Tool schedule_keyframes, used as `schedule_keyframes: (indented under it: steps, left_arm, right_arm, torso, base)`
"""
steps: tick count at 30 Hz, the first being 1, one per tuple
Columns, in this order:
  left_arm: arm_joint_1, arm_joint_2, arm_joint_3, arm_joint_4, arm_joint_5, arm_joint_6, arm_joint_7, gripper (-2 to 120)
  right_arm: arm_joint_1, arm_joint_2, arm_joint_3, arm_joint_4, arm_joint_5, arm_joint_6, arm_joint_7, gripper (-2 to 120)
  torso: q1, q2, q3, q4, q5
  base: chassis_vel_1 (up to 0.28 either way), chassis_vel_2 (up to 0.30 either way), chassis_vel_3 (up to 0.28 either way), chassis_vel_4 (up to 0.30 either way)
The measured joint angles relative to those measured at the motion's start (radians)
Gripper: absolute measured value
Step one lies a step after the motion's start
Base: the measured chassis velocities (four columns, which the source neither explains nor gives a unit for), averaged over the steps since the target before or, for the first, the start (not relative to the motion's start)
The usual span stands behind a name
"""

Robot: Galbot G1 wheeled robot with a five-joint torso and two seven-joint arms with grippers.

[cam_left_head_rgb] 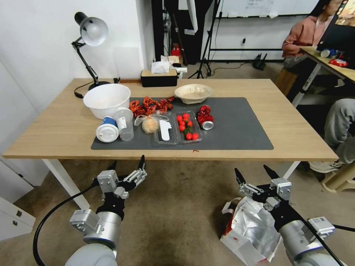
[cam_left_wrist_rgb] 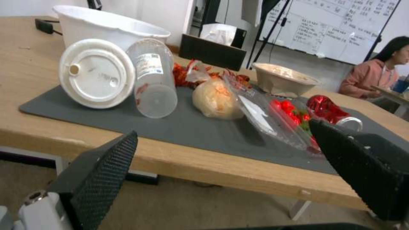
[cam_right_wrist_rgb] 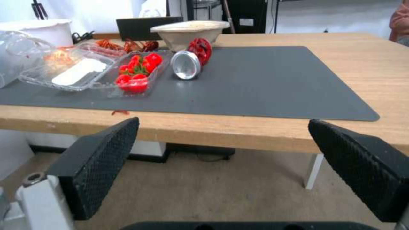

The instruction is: Pick up the food delivery bag from the floor and place it on the table.

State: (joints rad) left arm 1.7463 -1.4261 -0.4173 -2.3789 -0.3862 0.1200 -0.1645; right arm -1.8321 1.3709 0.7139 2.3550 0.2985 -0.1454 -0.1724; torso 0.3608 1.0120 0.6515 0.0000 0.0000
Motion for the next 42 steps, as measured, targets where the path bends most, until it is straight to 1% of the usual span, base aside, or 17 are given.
schedule_keyframes:
  steps: [6,9,10,15,20,21,24,25,28,29,36,41,42]
  left_arm:
    - [0.001,-0.009,-0.002,0.001,0.012,0.001,0.002,100]
    - [0.002,-0.009,-0.002,0.004,0.016,-0.002,0.002,100]
    - [0.003,-0.010,-0.002,0.007,0.017,-0.006,0.002,100]
    - [0.001,-0.010,-0.002,0.013,0.017,-0.009,0.002,100]
    - [-0.005,-0.008,-0.001,0.022,0.017,-0.009,0.001,100]
    - [-0.005,-0.008,-0.001,0.022,0.017,-0.009,0.001,100]
    - [-0.007,-0.004,-0.001,0.027,0.018,-0.008,-0.002,100]
    - [-0.007,-0.004,-0.001,0.027,0.018,-0.008,-0.002,100]
    - [-0.009,0.001,-0.001,0.028,0.016,-0.007,-0.003,100]
    - [-0.009,0.001,-0.001,0.028,0.016,-0.007,-0.003,100]
    - [-0.011,0.006,-0.002,0.028,0.012,-0.006,-0.003,100]
    - [-0.011,0.006,-0.001,0.028,0.012,-0.006,-0.003,100]
    - [-0.011,0.006,-0.001,0.028,0.012,-0.006,-0.004,100]
  right_arm:
    - [-0.001,0.006,-0.006,-0.004,0.000,0.003,0.000,100]
    - [-0.001,0.008,-0.008,-0.005,-0.001,0.003,-0.001,100]
    - [-0.001,0.008,-0.009,-0.005,-0.001,0.003,-0.003,100]
    - [-0.002,0.008,-0.009,-0.005,-0.002,0.003,-0.005,100]
    - [-0.002,0.013,-0.008,-0.005,-0.003,0.005,-0.007,100]
    - [-0.002,0.013,-0.008,-0.005,-0.003,0.005,-0.007,100]
    - [-0.004,0.018,-0.008,-0.005,-0.005,0.008,-0.007,100]
    - [-0.004,0.018,-0.008,-0.005,-0.005,0.008,-0.007,100]
    - [-0.005,0.019,-0.007,-0.004,-0.006,0.008,-0.010,100]
    - [-0.005,0.019,-0.007,-0.004,-0.006,0.008,-0.010,100]
    - [-0.008,0.021,-0.005,0.003,-0.008,0.007,-0.012,100]
    - [-0.010,0.021,-0.004,0.005,-0.009,0.007,-0.012,100]
    - [-0.010,0.020,-0.004,0.006,-0.009,0.007,-0.013,100]
  torso:
    - [-0.014,-0.032,-0.018,0.0000,0.0000]
    - [-0.019,-0.042,-0.024,0.0000,0.0000]
    - [-0.024,-0.053,-0.029,0.0000,-0.0001]
    - [-0.032,-0.071,-0.040,0.0000,0.0000]
    - [-0.043,-0.099,-0.056,0.0000,0.0000]
    - [-0.043,-0.099,-0.056,0.0000,0.0000]
    - [-0.051,-0.120,-0.069,0.0000,-0.0001]
    - [-0.051,-0.120,-0.069,0.0000,-0.0001]
    - [-0.059,-0.138,-0.079,0.0000,0.0000]
    - [-0.059,-0.138,-0.079,0.0000,0.0000]
    - [-0.075,-0.175,-0.101,0.0000,-0.0001]
    - [-0.082,-0.190,-0.109,0.0000,0.0000]
    - [-0.085,-0.199,-0.114,0.0000,0.0000]
  base:
    - [0.000,0.000,0.000,0.000]
    - [0.000,0.000,0.000,0.000]
    - [0.000,0.000,0.000,0.000]
    - [0.000,0.000,0.000,0.000]
    - [0.000,0.000,0.000,0.000]
    - [0.000,0.000,0.000,0.000]
    - [0.000,0.000,0.000,0.000]
    - [0.000,0.000,0.000,0.000]
    - [0.000,0.000,0.000,0.000]
    - [0.000,0.000,0.000,0.000]
    - [0.000,0.000,0.000,0.000]
    - [0.000,0.000,0.000,0.000]
    - [0.000,0.000,0.000,0.000]
